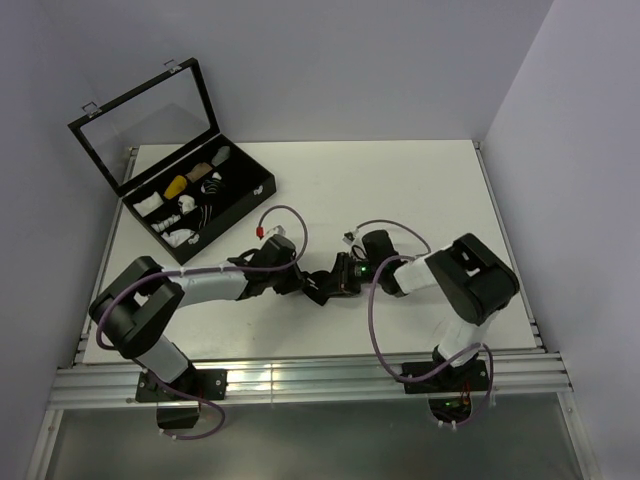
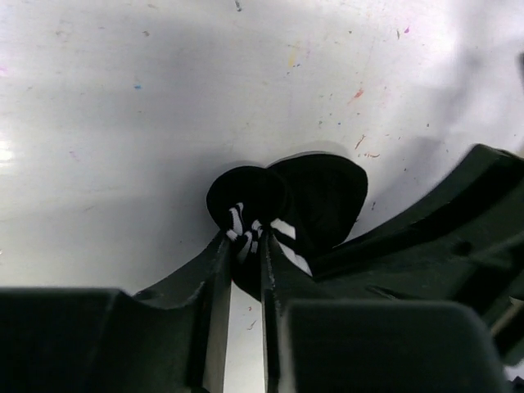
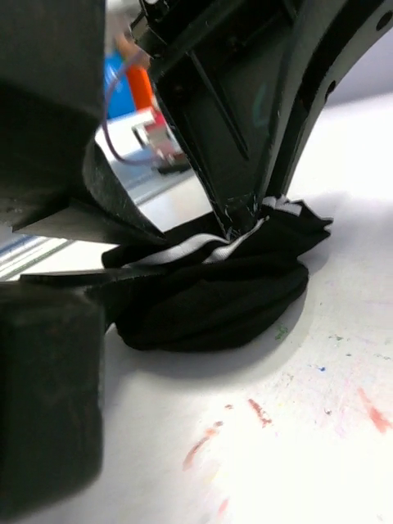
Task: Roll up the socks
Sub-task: Roll the sock at the center of the board.
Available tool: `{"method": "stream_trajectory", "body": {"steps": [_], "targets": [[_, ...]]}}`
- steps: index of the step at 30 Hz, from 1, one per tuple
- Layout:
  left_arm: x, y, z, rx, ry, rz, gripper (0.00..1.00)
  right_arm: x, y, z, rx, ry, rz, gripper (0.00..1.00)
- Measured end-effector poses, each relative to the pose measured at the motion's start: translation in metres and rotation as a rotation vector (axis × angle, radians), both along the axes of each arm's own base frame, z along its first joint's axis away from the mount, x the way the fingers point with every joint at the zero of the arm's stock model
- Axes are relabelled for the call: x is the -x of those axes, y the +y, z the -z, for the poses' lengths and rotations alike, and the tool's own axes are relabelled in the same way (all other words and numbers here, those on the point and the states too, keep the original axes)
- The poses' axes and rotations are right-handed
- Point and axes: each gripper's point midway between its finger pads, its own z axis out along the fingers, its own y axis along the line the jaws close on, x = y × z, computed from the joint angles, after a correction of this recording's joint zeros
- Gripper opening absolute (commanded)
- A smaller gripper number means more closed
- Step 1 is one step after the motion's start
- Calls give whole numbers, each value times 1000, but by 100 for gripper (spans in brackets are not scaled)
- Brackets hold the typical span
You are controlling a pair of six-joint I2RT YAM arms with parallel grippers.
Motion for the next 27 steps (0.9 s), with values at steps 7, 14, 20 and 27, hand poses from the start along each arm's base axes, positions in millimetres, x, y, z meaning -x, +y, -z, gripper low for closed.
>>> {"method": "stream_trajectory", "body": {"steps": [7, 14, 20, 27], "targets": [[-1, -2, -1, -16, 5, 10, 14, -9, -16, -26, 180, -271, 26, 37], [-1, -1, -2, -46, 15, 23, 14, 4, 5, -59, 332, -625, -83, 45], [-1, 0, -2, -62, 24, 29, 14, 14, 8, -43, 469, -732, -159, 45], [-1, -1, -1, -69, 33, 30, 14, 16, 11, -14, 609, -764, -218, 45]]}}
